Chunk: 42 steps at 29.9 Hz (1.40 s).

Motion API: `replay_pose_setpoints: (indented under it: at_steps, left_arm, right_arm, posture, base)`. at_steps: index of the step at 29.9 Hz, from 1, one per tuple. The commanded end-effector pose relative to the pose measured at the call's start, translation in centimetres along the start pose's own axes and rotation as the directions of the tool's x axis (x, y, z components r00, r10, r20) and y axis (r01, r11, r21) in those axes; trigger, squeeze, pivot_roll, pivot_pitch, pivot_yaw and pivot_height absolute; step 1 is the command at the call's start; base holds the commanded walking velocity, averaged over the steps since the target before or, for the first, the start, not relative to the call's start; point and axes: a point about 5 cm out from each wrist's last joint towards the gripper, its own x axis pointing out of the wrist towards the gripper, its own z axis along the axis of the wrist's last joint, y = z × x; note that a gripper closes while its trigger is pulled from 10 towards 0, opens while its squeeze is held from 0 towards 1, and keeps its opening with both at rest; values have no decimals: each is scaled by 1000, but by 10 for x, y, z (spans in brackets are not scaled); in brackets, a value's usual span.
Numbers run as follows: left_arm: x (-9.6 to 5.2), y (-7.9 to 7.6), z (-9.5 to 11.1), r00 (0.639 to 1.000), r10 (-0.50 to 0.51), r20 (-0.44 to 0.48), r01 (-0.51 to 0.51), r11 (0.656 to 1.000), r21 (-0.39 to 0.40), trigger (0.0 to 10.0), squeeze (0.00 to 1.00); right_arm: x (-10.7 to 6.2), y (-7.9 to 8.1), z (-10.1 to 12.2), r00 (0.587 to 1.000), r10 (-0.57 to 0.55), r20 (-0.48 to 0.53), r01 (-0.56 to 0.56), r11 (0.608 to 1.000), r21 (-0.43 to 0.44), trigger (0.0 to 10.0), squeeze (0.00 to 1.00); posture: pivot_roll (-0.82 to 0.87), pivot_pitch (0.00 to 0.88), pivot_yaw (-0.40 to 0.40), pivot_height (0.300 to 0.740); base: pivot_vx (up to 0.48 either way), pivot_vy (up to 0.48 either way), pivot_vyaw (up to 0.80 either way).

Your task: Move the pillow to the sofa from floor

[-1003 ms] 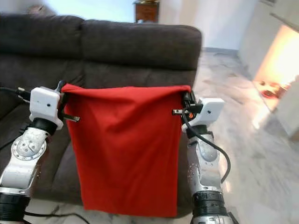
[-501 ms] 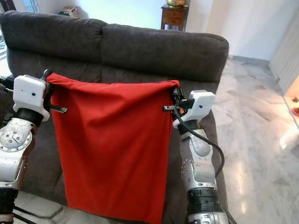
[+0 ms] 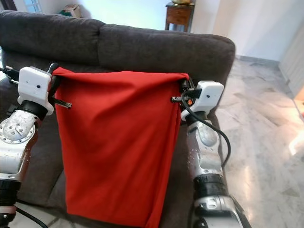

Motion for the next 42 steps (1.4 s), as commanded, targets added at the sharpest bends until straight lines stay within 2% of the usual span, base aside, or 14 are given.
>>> replay_pose_setpoints:
  at_steps: [1,2,4,5,7,10,13,15,22,30,32,35,37,42]
  left_arm:
    - [-2,-8,0,998,-64,-1,64,998,-20,10000,0]
    - [-7,-18,-7,990,-138,-29,137,990,-17,10000,0]
    - [-10,-22,-9,985,-165,-40,165,986,-12,10000,0]
    - [-16,-34,-13,969,-238,-61,234,970,-60,10000,0]
    - [-22,-43,-19,955,-281,-96,275,959,-71,10000,0]
    - [-29,-51,-32,950,-271,-154,266,963,-51,10000,0]
    - [-37,-58,-45,937,-279,-211,283,959,-10,10000,0]
    - [-43,-62,-54,929,-275,-246,278,960,-25,10000,0]
    - [-44,-62,-61,933,-238,-269,232,971,-53,10000,0]
    - [-19,-60,-56,951,-219,-218,217,976,-31,10000,0]
    - [0,-61,-46,967,-190,-173,187,982,-31,10000,0]
    - [8,-61,-42,973,-179,-149,174,984,-43,10000,0]
    - [24,-65,-29,977,-190,-99,188,982,-35,10000,0]
    - [43,-64,-14,982,-184,-40,182,983,-36,10000,0]
  right_arm:
    - [0,-14,13,996,-63,67,65,998,-24,10000,0]
    - [-5,-15,5,997,-73,39,74,997,-29,10000,0]
    - [-7,-16,2,997,-78,30,79,996,-32,10000,0]
    - [-14,-20,-11,992,-116,-40,114,992,-58,10000,0]
    - [-22,-27,-24,979,-176,-101,168,982,-82,10000,0]
    - [-36,-40,-35,950,-275,-146,269,961,-63,10000,0]
    - [-46,-44,-44,937,-299,-180,288,954,-85,10000,0]
    - [-55,-45,-50,930,-309,-197,301,951,-72,10000,0]
    - [-67,-52,-57,904,-368,-218,353,930,-105,10000,0]
    - [-66,-64,-52,886,-421,-196,401,906,-136,10000,0]
    - [-64,-69,-47,878,-446,-171,427,894,-137,10000,0]
    - [-64,-69,-46,877,-451,-168,431,891,-144,10000,0]
    - [-66,-71,-46,875,-456,-162,436,888,-145,10000,0]
    - [-72,-74,-47,863,-480,-157,459,875,-152,10000,0]
  posture:
    - [92,0,0,740]
    - [92,0,-4,740]
    - [92,0,-4,740]
    - [94,0,-9,740]
    - [96,0,-11,740]
    - [94,0,-11,740]
    - [95,0,-10,740]
    - [92,0,-11,740]
    - [93,0,-13,740]
    - [91,0,-9,740]
    - [89,0,-9,740]
    - [85,0,-9,740]
    - [78,0,-2,740]
    - [67,0,12,740]
  base:
    - [0,0,0]
    - [0,0,0]
    - [0,0,0]
    - [0,0,0]
    - [0,0,0]
    - [0,0,0]
    - [0,0,0]
    - [0,0,0]
    - [0,0,0]
    - [0,0,0]
    - [0,0,0]
    - [0,0,0]
    - [0,0,0]
    - [0,0,0]
